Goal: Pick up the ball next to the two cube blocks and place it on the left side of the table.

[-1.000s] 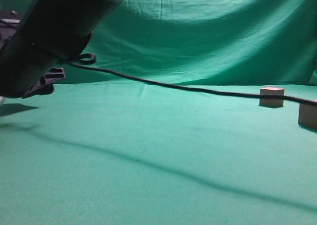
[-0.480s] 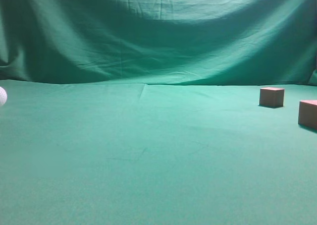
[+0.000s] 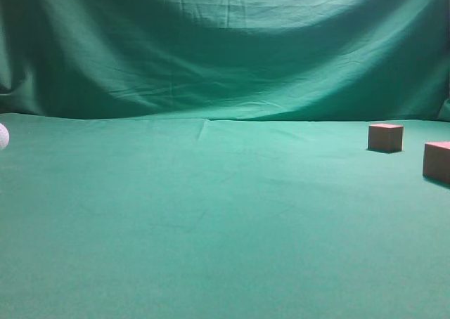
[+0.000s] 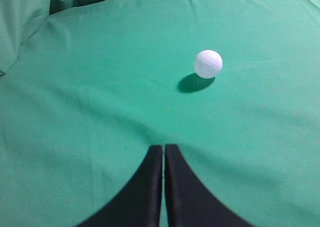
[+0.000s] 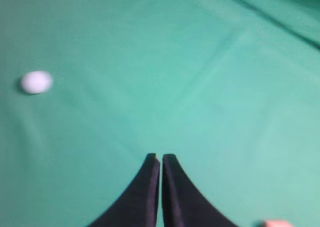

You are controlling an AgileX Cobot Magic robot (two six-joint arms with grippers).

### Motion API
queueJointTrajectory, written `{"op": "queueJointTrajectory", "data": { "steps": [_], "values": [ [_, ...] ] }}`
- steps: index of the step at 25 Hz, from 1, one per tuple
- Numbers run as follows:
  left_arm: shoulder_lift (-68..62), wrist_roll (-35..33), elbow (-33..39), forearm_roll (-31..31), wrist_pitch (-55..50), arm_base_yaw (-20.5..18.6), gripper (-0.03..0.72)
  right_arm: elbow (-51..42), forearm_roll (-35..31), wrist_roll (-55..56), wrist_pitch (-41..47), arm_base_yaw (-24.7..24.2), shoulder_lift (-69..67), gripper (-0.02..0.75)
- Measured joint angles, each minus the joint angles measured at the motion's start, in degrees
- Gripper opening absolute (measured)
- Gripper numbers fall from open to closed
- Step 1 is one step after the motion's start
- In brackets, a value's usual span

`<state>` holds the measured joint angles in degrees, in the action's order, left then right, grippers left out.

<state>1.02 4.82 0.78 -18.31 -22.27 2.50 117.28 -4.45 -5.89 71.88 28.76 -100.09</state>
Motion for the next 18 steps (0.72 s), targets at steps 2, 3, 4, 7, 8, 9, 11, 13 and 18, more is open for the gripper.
{"op": "queueJointTrajectory", "data": {
  "steps": [2,3,4,7,8,9,11,13,18],
  "values": [
    [0.00,0.00,0.00,0.00,0.00,0.00,0.000,-4.92,1.00,1.38,0.14,-2.89,4.68,0.000],
    [0.00,0.00,0.00,0.00,0.00,0.00,0.000,-8.20,1.13,1.84,-0.14,-3.91,6.84,0.000],
    [0.00,0.00,0.00,0.00,0.00,0.00,0.000,-11.34,1.26,2.12,-1.21,-4.88,9.47,0.000],
    [0.00,0.00,0.00,0.00,0.00,0.00,0.000,-23.61,1.49,3.53,-7.74,-5.55,16.87,0.000],
    [0.00,0.00,0.00,0.00,0.00,0.00,0.000,-28.91,0.97,3.78,-10.56,-5.55,19.78,0.000],
    [0.00,0.00,0.00,0.00,0.00,0.00,0.000,-32.64,0.39,3.88,-12.90,-5.55,21.78,0.000],
    [0.00,0.00,0.00,0.00,0.00,0.00,0.000,-40.52,-0.69,4.13,-18.39,-5.55,25.92,0.000],
    [0.00,0.00,0.00,0.00,0.00,0.00,0.000,-48.06,-1.24,4.13,-22.82,-5.55,30.00,0.000],
    [0.00,0.00,0.00,0.00,0.00,0.00,0.000,-60.37,-2.54,4.25,-28.96,-5.55,39.39,0.000]
  ]
}}
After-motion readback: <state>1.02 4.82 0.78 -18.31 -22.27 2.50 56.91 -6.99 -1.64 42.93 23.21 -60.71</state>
